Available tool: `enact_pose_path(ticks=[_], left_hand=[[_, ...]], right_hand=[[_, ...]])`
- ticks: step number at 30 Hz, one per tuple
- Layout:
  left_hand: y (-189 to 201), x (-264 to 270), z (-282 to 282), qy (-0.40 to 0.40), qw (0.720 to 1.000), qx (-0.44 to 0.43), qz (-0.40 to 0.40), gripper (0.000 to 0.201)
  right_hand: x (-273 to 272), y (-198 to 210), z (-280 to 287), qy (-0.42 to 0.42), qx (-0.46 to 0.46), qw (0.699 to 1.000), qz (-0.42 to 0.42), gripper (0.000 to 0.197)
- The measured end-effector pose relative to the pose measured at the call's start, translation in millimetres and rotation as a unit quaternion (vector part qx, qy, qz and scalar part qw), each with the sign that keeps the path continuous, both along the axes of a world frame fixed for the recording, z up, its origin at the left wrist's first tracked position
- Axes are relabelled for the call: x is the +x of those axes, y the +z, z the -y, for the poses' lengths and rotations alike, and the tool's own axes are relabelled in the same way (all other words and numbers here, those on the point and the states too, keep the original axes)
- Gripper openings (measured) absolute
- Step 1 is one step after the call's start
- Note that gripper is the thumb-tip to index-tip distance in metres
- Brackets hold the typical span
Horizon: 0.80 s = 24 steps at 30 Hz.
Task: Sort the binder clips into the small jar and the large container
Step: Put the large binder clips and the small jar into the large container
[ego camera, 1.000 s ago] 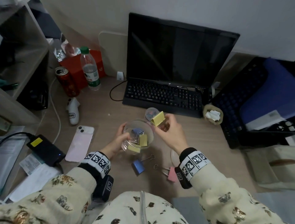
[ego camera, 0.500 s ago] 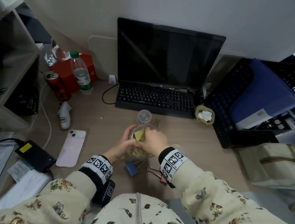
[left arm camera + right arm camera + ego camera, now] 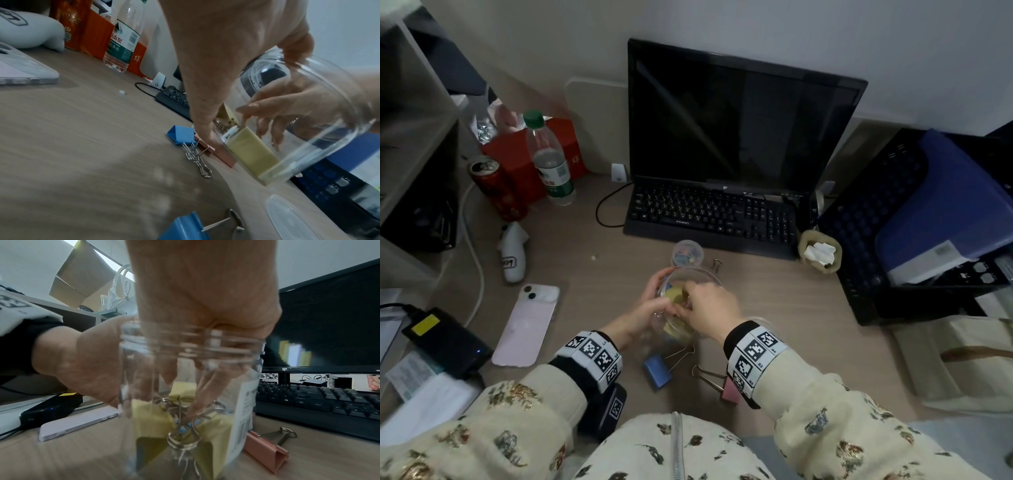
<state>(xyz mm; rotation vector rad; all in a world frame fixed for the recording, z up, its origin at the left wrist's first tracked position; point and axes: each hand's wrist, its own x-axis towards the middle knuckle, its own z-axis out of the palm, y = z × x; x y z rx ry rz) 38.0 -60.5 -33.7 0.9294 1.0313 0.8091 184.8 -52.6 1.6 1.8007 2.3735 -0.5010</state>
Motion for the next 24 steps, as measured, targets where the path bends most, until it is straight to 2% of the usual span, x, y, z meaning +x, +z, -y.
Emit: enact_pose_path(ticks=[3, 5, 9, 11, 13, 15, 17, 18, 21, 24], left_hand=[[-2.3, -0.3, -6.1, -0.017, 1.000, 0.004, -0.011, 0.094], [-2.0, -1.6, -8.9, -0.010, 1.000, -0.002, -0.011, 0.091], [-3.9, -13.5, -17.0, 0.044, 0.998, -0.034, -0.016, 0.089], [-5.6, -24.6, -20.5, 0.060, 0.996, -0.058, -0.015, 0.091], [-9.4, -36.6, -23.1, 0.085, 0.993, -0.084, -0.005, 0.093], [-10.8, -43.2, -25.5, 0.112, 0.988, -0.103, 0.004, 0.084], [-9.9, -46.5, -27.2, 0.124, 0.987, -0.106, -0.003, 0.072], [-8.8, -47.6, -27.9, 0.125, 0.987, -0.103, -0.007, 0.067], [-7.9, -49.2, -28.8, 0.123, 0.987, -0.103, -0.021, 0.070], [-8.5, -49.6, -29.4, 0.124, 0.986, -0.105, -0.026, 0.072]], right_hand=[[3.8, -5.3, -5.7, 0.026, -0.044, 0.999, -0.019, 0.032], [7.8, -6.5, -12.0, 0.030, -0.059, 0.995, -0.079, 0.027], [23.5, 1.0, -26.9, -0.020, 0.063, 0.972, -0.225, 0.029], [36.7, 0.2, -36.4, -0.082, 0.119, 0.958, -0.247, 0.027], [49.0, -10.7, -48.4, -0.136, 0.090, 0.959, -0.232, 0.025], [58.2, -26.9, -55.2, -0.160, 0.011, 0.975, -0.153, 0.022], [64.9, -43.0, -53.7, -0.151, -0.056, 0.985, -0.069, 0.032], [66.6, -50.6, -51.6, -0.149, -0.082, 0.984, -0.054, 0.040], [64.9, -69.0, -44.4, -0.163, -0.123, 0.975, -0.090, 0.061], [59.6, -81.5, -41.5, -0.140, -0.119, 0.981, -0.068, 0.064]])
